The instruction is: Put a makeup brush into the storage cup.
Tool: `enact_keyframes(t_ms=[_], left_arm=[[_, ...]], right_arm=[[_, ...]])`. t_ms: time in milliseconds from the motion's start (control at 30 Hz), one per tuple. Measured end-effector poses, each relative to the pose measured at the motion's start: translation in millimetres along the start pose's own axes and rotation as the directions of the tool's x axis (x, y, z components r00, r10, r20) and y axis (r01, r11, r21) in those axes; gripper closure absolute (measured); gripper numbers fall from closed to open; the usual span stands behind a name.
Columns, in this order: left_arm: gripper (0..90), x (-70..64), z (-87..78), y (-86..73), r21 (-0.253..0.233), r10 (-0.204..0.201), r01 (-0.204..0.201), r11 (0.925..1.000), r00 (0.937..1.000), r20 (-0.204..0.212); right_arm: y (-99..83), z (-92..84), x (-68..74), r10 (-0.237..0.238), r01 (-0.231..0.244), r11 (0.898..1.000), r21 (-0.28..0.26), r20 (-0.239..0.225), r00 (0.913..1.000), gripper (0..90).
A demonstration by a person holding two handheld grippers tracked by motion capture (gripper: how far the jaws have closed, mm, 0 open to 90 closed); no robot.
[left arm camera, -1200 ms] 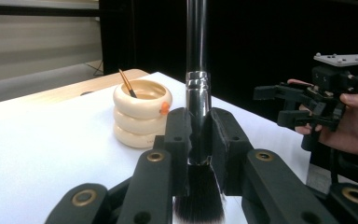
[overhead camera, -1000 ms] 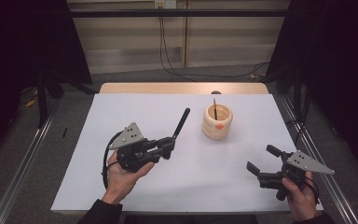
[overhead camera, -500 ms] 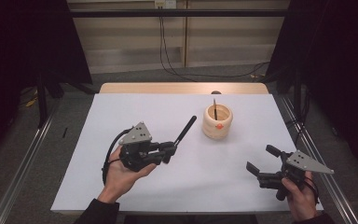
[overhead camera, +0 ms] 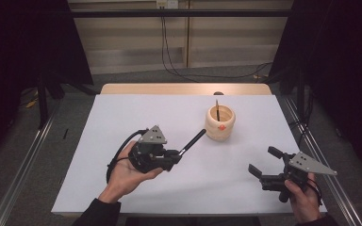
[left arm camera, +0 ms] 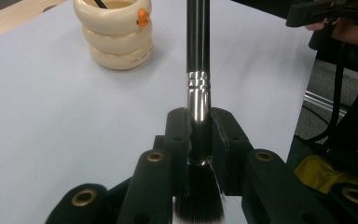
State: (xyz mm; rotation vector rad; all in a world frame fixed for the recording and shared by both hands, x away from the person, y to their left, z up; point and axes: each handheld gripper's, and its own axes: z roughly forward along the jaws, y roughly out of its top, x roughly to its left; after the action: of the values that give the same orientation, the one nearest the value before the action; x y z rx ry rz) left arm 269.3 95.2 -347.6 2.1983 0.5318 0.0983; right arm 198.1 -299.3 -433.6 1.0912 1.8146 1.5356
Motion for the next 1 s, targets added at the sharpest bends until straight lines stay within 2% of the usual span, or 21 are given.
enact_keyframes(t_ms=[67, 167, 233, 300, 333, 367, 400, 433, 467, 500, 567, 733, 767, 800, 833, 867, 900, 933, 1000], left_arm=[[77.8, 0.0, 2.1, 1.1, 0.035, 0.010, -0.010, 0.9993, 0.9999, 0.008], [77.8, -0.1, 7.2, 1.6, 0.063, 0.010, -0.009, 0.9980, 0.9999, -0.011], [77.8, 0.2, 11.4, 1.1, 0.089, 0.016, -0.015, 0.9959, 0.9999, -0.007], [77.8, 0.2, 15.6, 0.0, 0.124, 0.012, -0.013, 0.9922, 0.9999, 0.010], [77.8, 0.0, 16.9, -0.4, 0.143, 0.013, -0.015, 0.9896, 0.9999, 0.011], [77.8, -0.3, 19.7, -1.5, 0.153, 0.011, -0.013, 0.9882, 0.9998, 0.014], [77.8, 0.2, 21.3, -1.9, 0.188, 0.027, -0.031, 0.9817, 0.9994, 0.021], [77.8, -0.5, 23.2, -3.2, 0.181, 0.017, -0.020, 0.9832, 0.9997, 0.020], [77.8, 0.4, 24.2, -3.9, 0.197, 0.021, -0.028, 0.9800, 0.9992, 0.035], [77.8, -0.8, 25.8, -5.0, 0.188, 0.004, -0.010, 0.9822, 0.9995, 0.032], [77.8, -1.0, 26.2, -5.4, 0.202, 0.006, -0.013, 0.9792, 0.9992, 0.039], [77.8, -2.9, 28.0, -6.4, 0.241, 0.028, -0.039, 0.9698, 0.9983, 0.052], [77.8, -3.9, 29.4, -7.1, 0.252, 0.045, -0.057, 0.9662, 0.9977, 0.051], [77.8, -4.6, 30.2, -7.8, 0.249, 0.043, -0.054, 0.9670, 0.9979, 0.048], [77.8, -3.3, 30.3, -7.5, 0.278, 0.084, -0.099, 0.9556, 0.9943, 0.066], [77.8, -6.3, 32.6, -9.0, 0.267, 0.071, -0.085, 0.9598, 0.9956, 0.062], [77.8, -7.3, 33.9, -9.6, 0.276, 0.081, -0.094, 0.9565, 0.9950, 0.059], [77.8, -6.0, 33.9, -9.0, 0.301, 0.111, -0.130, 0.9446, 0.9908, 0.077], [77.8, -7.9, 36.8, -10.4, 0.299, 0.097, -0.115, 0.9473, 0.9924, 0.076]], right_arm=[[0.0, 0.3, 0.1, -0.001, 0.001, 1.000, -0.001, -0.001, 1.0000, 0.0], [0.0, 0.2, -0.1, 0.000, 0.000, 1.000, 0.000, 0.000, 1.0000, 0.0], [0.0, 0.2, 0.3, -0.001, 0.001, 1.000, -0.002, -0.002, 1.0000, 0.0], [-0.3, 0.1, -0.7, -0.017, 0.017, 1.000, 0.003, -0.001, 0.9998, 0.0], [0.0, 0.7, 0.2, 0.001, -0.001, 1.000, -0.002, -0.005, 1.0000, 0.0], [0.0, 0.5, 0.0, 0.000, 0.000, 1.000, 0.002, -0.006, 1.0000, 0.0], [-0.1, 0.5, -0.4, -0.003, 0.003, 1.000, 0.005, -0.009, 1.0000, 0.0], [-0.2, 0.7, -0.2, -0.002, 0.002, 1.000, 0.006, -0.015, 0.9999, 0.0], [-0.5, 0.7, -0.4, -0.009, 0.009, 1.000, 0.009, -0.020, 0.9998, 0.0], [-0.3, 1.0, 0.1, -0.009, 0.010, 1.000, 0.012, -0.025, 0.9997, 0.0], [-0.3, 1.8, 1.0, -0.009, 0.010, 1.000, 0.014, -0.039, 0.9992, 0.0], [-0.2, 2.2, 1.9, -0.015, 0.016, 1.000, 0.009, -0.048, 0.9987, 0.0], [-0.1, 2.1, 2.0, -0.016, 0.017, 1.000, 0.008, -0.050, 0.9986, 0.0], [-0.1, 2.1, 2.1, -0.017, 0.017, 1.000, 0.006, -0.053, 0.9985, 0.0], [-0.2, 1.8, 1.9, -0.023, 0.024, 1.000, 0.011, -0.059, 0.9980, 0.0], [-0.1, 1.6, 1.9, -0.030, 0.031, 0.999, 0.011, -0.059, 0.9978, 0.0], [-0.2, 1.8, 2.5, -0.025, 0.026, 1.000, 0.006, -0.055, 0.9982, 0.0], [-0.3, 2.0, 2.3, -0.033, 0.033, 0.999, -0.003, -0.058, 0.9978, 0.0], [0.0, 1.8, 1.7, -0.041, 0.040, 0.999, -0.011, -0.059, 0.9974, 0.0]])
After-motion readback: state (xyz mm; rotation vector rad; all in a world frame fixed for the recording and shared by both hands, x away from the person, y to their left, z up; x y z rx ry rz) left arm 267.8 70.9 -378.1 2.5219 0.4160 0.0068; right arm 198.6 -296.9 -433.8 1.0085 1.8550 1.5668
